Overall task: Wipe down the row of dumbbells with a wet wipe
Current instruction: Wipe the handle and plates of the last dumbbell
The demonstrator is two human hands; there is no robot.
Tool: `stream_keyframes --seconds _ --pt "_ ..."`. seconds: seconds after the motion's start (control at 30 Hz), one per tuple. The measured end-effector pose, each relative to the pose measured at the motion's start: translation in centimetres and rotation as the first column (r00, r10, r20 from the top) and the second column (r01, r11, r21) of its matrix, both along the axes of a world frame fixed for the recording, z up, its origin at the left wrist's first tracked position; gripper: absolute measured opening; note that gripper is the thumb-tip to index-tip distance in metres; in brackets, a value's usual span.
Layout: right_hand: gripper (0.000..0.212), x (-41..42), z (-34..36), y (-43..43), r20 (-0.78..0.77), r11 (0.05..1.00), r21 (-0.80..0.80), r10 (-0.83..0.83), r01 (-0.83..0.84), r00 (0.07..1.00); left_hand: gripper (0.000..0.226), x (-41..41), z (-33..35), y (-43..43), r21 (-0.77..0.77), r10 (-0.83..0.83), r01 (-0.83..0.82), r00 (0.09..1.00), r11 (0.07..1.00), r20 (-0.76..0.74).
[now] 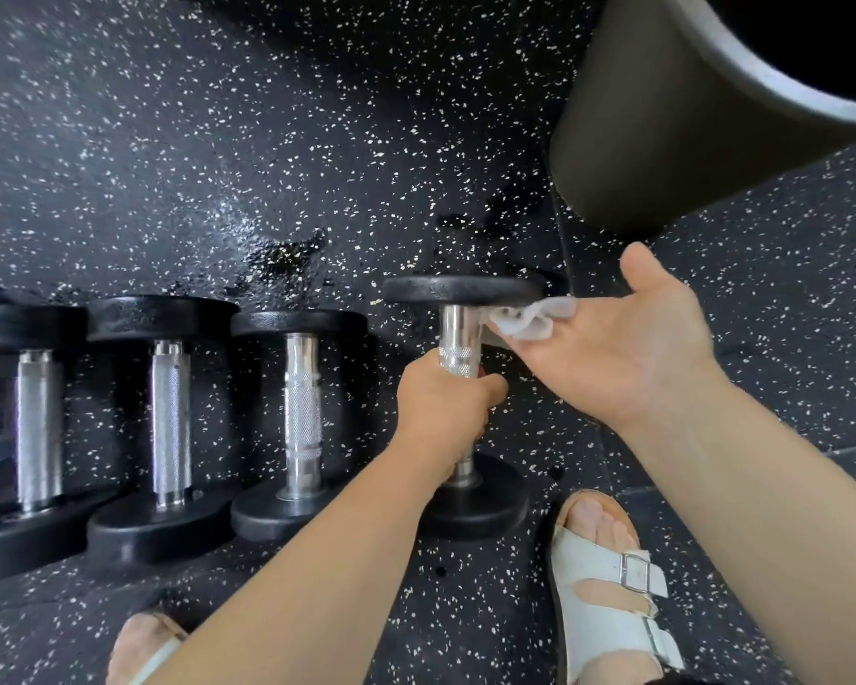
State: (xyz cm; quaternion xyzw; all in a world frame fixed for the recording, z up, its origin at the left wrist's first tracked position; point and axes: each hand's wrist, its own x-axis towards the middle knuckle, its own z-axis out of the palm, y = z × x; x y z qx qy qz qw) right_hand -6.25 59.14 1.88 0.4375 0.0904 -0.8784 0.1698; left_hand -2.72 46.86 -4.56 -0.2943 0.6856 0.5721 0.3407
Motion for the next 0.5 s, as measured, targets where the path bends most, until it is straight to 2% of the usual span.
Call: stream_keyframes --seconds 0.13,0.3,0.43,0.5 --pt "0.092 -0.2 -0.2 0.2 0.004 0.999 -0.030 -0.014 0.014 1.000 0.025 0.1 0.3 -0.2 0.090 0.035 -0.039 0.998 0.995 0.051" --pt "0.074 -1.0 -2.1 -1.4 0.077 0.996 0.077 0.042 -0.048 0.996 0.026 0.4 0.2 0.4 0.150 0.015 -0.025 0.998 0.988 0.069" --pt "0.073 -0.9 -1.9 -1.1 0.088 0.995 0.094 0.028 -0.036 0.996 0.025 0.3 0.0 0.2 0.149 0.015 -0.025 0.997 0.989 0.069" --pt "0.077 -0.4 -1.1 -0.2 0.075 0.999 0.047 0.006 -0.009 0.997 0.023 0.1 -0.4 -0.1 0.115 0.007 -0.015 0.998 0.993 0.069"
